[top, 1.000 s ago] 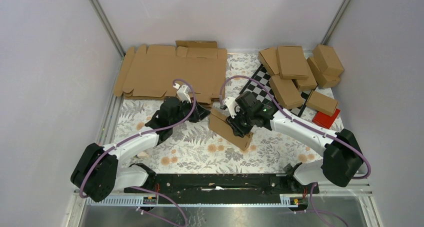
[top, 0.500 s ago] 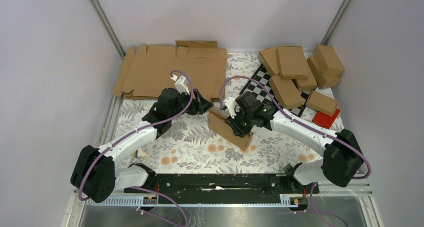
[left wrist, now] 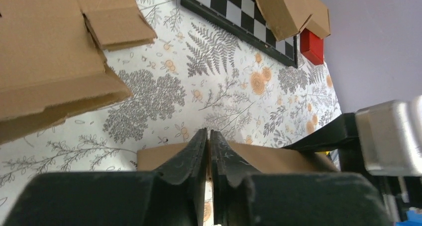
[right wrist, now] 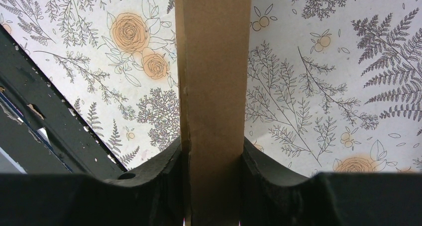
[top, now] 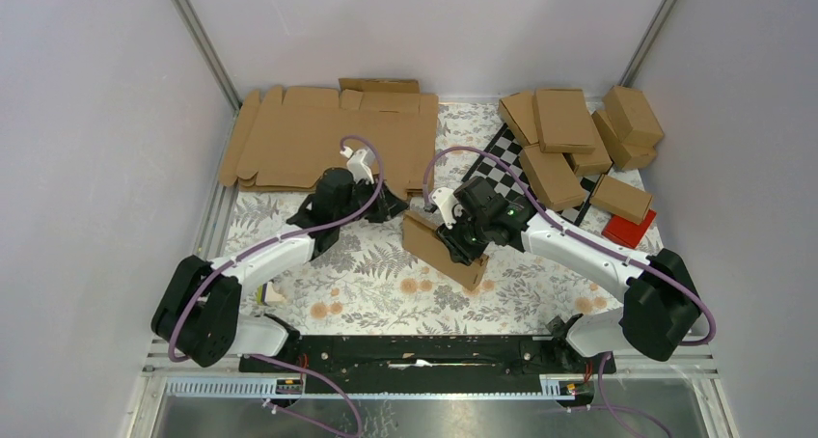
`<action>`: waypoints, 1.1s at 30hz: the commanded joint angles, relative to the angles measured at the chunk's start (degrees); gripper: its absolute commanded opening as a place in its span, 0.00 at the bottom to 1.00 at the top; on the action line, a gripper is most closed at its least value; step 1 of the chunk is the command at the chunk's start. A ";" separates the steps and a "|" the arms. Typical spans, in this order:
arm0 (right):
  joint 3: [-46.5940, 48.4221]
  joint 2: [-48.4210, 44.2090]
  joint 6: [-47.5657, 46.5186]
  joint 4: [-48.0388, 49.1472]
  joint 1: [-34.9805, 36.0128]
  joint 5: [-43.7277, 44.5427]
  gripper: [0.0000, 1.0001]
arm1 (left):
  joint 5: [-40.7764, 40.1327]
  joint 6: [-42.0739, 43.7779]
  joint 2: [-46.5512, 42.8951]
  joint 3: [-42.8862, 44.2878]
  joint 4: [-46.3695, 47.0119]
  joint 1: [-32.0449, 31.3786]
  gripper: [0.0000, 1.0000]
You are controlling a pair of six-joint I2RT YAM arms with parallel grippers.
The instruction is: Fold the paper box
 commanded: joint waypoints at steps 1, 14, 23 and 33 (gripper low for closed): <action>0.12 -1.06 -1.16 -0.80 0.07 0.65 0.31 | 2.90 -1.68 -2.32 -5.87 6.29 0.01 0.08; -0.11 -1.11 -1.84 -0.88 0.02 1.42 0.31 | -4.43 0.79 -8.98 -16.00 13.44 -0.17 0.38; -0.11 -1.59 -2.07 -0.76 0.05 1.37 0.31 | -8.70 4.32 -22.92 -18.59 8.99 0.25 0.39; 0.47 -0.73 -1.99 -0.75 -0.02 0.86 0.31 | 0.06 10.35 -16.27 -15.40 15.36 -1.92 0.26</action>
